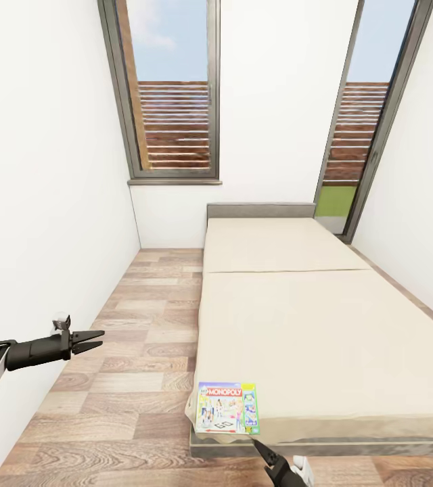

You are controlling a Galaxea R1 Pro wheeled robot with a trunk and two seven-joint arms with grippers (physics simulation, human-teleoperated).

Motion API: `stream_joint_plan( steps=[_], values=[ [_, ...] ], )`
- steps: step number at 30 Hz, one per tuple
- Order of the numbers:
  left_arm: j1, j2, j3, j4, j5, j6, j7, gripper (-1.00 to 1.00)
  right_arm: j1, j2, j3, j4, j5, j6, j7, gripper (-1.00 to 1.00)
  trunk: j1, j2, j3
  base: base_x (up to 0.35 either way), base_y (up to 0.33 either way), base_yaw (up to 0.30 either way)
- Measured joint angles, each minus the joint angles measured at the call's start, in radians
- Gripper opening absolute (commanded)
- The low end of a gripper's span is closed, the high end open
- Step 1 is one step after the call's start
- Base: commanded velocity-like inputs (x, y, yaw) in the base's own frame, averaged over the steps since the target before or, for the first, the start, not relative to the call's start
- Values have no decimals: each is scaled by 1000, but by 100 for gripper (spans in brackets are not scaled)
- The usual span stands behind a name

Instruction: Put all the toys in the child's room - the three board games (two on the bed and one on the table), the two jigsaw puzzles on the table, and the tennis ball on the table - inside the toy box on the table in the child's room.

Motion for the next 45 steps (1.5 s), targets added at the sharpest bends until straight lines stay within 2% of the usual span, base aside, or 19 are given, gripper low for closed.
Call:
stream_joint_plan(
  steps=[5,16,25,31,45],
  values=[
    [0,1,-2,0,1,-2,0,100,0,6,1,-5,-1,10,13,100,19,-35,-16,0,0,0],
    [0,0,1,0,2,-2,0,100,0,7,1,-8,-3,26,27,100,19,-35,-16,0,0,0],
    [0,-1,2,0,2,-3,0,100,1,1,0,-8,-4,27,118,100,19,-35,-16,0,0,0],
    [0,-1,2,0,2,-3,0,100,1,-6,-3,-8,-12,28,130,100,19,-35,-16,0,0,0],
    [0,-8,1,0,2,-2,0,100,3,-8,-9,-6,-15,90,133,100,73,-133,-60,0,0,0]
  ],
)
